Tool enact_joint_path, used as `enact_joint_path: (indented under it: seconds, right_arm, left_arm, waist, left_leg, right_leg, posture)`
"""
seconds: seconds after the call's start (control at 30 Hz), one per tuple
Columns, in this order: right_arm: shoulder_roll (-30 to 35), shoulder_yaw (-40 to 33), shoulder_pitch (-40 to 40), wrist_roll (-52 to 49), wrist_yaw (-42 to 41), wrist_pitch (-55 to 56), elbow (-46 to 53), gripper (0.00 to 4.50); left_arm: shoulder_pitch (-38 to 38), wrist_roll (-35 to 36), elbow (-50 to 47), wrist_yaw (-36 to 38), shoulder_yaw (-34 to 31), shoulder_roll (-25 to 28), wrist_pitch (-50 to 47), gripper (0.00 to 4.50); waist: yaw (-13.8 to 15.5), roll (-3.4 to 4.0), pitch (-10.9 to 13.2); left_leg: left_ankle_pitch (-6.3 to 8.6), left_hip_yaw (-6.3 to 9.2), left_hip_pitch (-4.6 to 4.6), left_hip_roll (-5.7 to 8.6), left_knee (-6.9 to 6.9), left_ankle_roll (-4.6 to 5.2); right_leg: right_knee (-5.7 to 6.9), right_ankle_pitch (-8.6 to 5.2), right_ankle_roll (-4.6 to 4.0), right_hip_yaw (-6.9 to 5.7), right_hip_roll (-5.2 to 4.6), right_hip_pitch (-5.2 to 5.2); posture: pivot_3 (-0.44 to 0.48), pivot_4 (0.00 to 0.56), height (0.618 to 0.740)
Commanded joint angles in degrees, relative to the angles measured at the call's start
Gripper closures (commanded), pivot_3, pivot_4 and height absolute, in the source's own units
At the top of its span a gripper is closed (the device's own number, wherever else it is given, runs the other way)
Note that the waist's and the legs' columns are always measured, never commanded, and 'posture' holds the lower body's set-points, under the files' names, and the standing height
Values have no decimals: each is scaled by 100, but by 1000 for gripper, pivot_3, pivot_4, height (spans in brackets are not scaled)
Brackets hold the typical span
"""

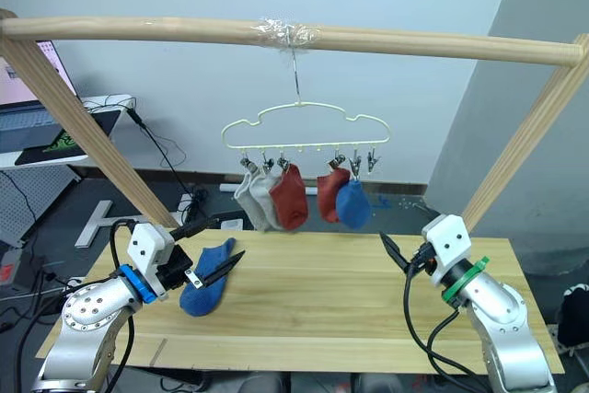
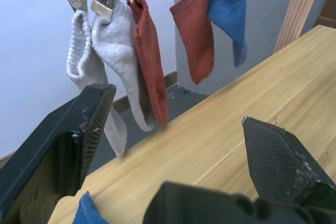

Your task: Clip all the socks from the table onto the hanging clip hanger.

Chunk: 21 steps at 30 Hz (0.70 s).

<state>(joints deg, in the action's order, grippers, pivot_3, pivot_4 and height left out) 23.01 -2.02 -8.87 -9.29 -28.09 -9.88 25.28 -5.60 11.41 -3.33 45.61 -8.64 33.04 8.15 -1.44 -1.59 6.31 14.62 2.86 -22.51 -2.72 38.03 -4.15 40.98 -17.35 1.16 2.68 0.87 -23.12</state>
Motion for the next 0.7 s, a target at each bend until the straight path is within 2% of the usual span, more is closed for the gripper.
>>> enact_joint_path:
  seconds: [0.03,0.2,0.3,0.4,0.53,0.7]
  right_arm:
    - [-89,15,-100,75,138,144,81,0]
    - [-150,-17,-74,-59,144,-15,151,0]
    - [-29,38,-1,-77,8,-188,201,0]
    - [45,48,85,-89,-54,-206,224,0]
    - [228,31,291,-254,-263,-410,335,0]
    - [257,-52,593,-393,-213,-698,366,0]
  left_arm:
    - [-59,138,2,78,-62,84,-17,28]
    - [-85,2,-26,-242,-120,-20,63,28]
    - [-26,-453,92,-683,-164,-33,482,28]
    - [-81,-208,16,-711,-215,-105,299,28]
    - [-400,286,-462,-302,-69,-15,-208,28]
    - [-392,349,-702,-206,38,16,-525,28]
  waist:
    - [-2,3,-28]
    - [-9,9,-81]
    - [-5,10,-82]
    - [-7,8,-83]
    - [-24,11,-82]
    - [-20,11,-80]
  left_leg:
    - [0,0,0,0,0,0]
    - [-1,-3,12,0,1,2]
    - [-1,-3,61,0,-1,3]
    - [0,-3,100,-1,-3,3]
    - [-1,-6,104,-2,-3,4]
    - [0,0,102,-2,-6,4]
  right_leg:
    - [0,0,0,0,1,0]
    - [3,0,0,3,1,8]
    - [0,-3,-2,3,1,57]
    - [-3,-23,-36,3,1,93]
    - [-1,-23,-36,8,1,95]
    - [-1,-22,-32,0,2,95]
  posture:
    - [34,39,705]
    - [25,35,705]
    - [27,37,705]
    - [32,40,705]
    - [32,54,705]
    - [30,58,705]
